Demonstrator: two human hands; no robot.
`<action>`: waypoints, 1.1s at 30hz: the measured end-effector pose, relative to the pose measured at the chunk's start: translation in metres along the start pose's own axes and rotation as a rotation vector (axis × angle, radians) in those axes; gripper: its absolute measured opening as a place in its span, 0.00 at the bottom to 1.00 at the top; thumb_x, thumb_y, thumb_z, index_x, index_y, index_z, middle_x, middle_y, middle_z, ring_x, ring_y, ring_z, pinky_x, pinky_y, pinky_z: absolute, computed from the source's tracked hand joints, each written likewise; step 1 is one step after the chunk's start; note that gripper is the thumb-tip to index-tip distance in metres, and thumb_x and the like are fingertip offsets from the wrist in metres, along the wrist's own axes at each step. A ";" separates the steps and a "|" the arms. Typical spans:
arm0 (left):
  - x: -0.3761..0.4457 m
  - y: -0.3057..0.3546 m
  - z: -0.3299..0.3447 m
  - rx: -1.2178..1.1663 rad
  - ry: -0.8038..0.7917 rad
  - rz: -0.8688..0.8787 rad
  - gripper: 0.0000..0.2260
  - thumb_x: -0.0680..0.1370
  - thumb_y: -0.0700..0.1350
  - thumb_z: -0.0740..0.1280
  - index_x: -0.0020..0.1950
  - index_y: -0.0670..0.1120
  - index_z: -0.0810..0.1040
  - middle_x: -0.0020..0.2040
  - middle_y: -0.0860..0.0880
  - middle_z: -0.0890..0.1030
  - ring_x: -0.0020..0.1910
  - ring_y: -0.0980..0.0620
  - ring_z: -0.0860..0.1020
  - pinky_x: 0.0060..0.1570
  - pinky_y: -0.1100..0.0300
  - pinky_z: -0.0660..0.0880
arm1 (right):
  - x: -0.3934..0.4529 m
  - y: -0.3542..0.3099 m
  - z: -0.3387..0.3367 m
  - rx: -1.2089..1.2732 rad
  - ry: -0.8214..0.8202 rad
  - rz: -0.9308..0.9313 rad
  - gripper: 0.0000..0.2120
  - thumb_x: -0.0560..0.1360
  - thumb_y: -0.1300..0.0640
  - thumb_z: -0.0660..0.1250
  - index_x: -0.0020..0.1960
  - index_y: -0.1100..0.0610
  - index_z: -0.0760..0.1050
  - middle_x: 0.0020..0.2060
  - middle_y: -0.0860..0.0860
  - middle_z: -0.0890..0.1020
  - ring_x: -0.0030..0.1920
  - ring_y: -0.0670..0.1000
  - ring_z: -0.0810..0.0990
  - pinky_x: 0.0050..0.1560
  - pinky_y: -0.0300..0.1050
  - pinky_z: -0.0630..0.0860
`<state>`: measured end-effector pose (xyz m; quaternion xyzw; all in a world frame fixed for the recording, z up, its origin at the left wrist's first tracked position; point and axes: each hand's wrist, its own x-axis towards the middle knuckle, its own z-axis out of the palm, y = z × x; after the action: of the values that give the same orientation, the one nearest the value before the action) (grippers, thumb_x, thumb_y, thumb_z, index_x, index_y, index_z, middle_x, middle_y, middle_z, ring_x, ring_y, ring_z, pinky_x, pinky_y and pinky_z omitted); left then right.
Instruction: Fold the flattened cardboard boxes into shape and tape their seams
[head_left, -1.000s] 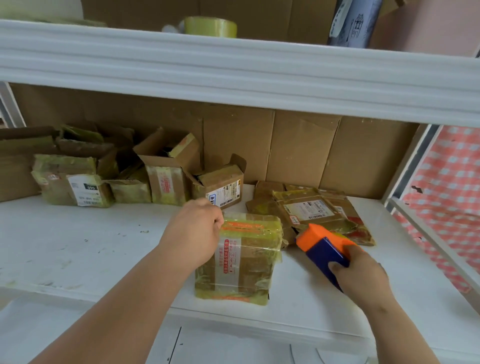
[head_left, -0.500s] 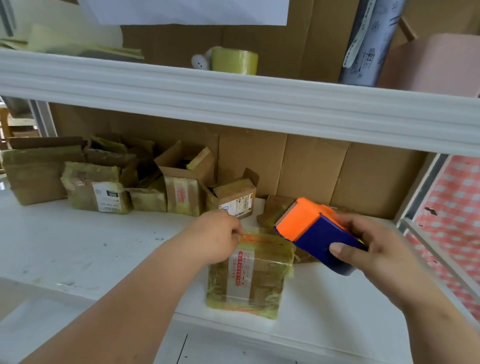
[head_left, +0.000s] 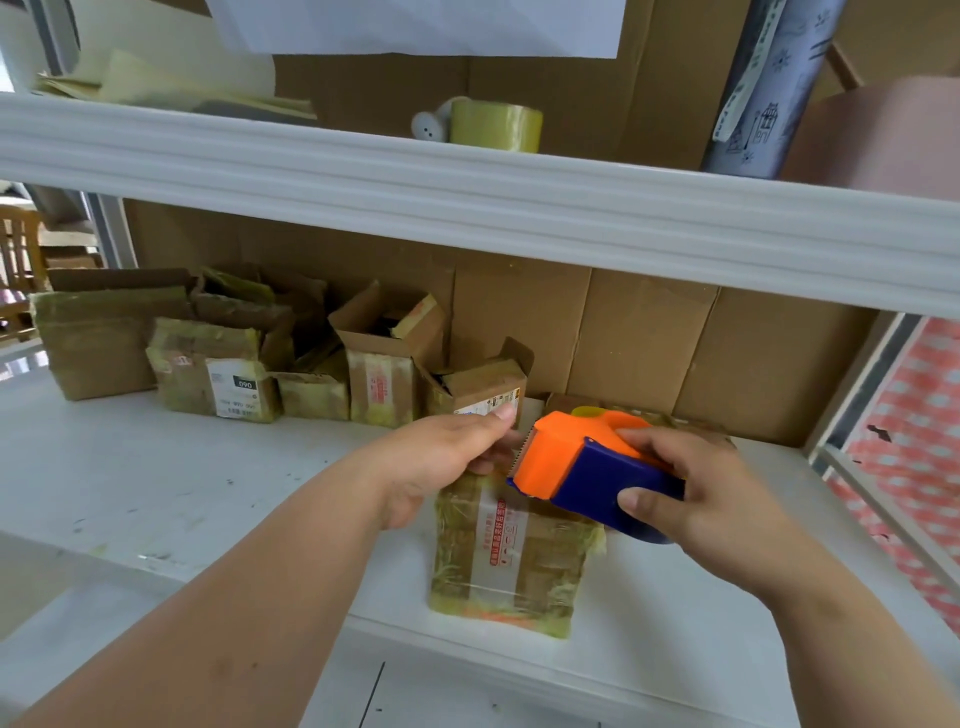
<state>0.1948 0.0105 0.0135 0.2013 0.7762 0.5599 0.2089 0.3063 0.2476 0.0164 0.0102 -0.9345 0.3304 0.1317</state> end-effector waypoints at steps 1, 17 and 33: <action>0.000 0.000 -0.001 -0.020 -0.007 0.000 0.31 0.66 0.72 0.61 0.56 0.52 0.84 0.55 0.53 0.84 0.59 0.52 0.79 0.70 0.50 0.67 | 0.001 0.000 0.001 -0.002 -0.002 -0.003 0.20 0.67 0.41 0.68 0.59 0.33 0.73 0.48 0.35 0.80 0.59 0.54 0.75 0.57 0.61 0.77; 0.003 -0.005 -0.005 -0.200 0.012 0.031 0.07 0.79 0.40 0.67 0.44 0.47 0.83 0.41 0.51 0.84 0.43 0.56 0.80 0.46 0.64 0.74 | 0.013 0.006 0.013 -0.127 -0.032 0.031 0.22 0.75 0.51 0.73 0.63 0.36 0.70 0.52 0.33 0.77 0.65 0.54 0.72 0.62 0.60 0.75; 0.012 0.002 0.000 -0.162 0.057 -0.006 0.07 0.78 0.36 0.67 0.42 0.45 0.81 0.38 0.48 0.82 0.40 0.53 0.79 0.41 0.64 0.76 | 0.012 -0.003 0.011 -0.105 -0.052 0.041 0.23 0.75 0.52 0.74 0.65 0.38 0.69 0.55 0.38 0.79 0.63 0.50 0.74 0.61 0.56 0.77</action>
<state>0.1850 0.0177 0.0147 0.1654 0.7344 0.6259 0.2038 0.2921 0.2398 0.0131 -0.0075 -0.9537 0.2834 0.1007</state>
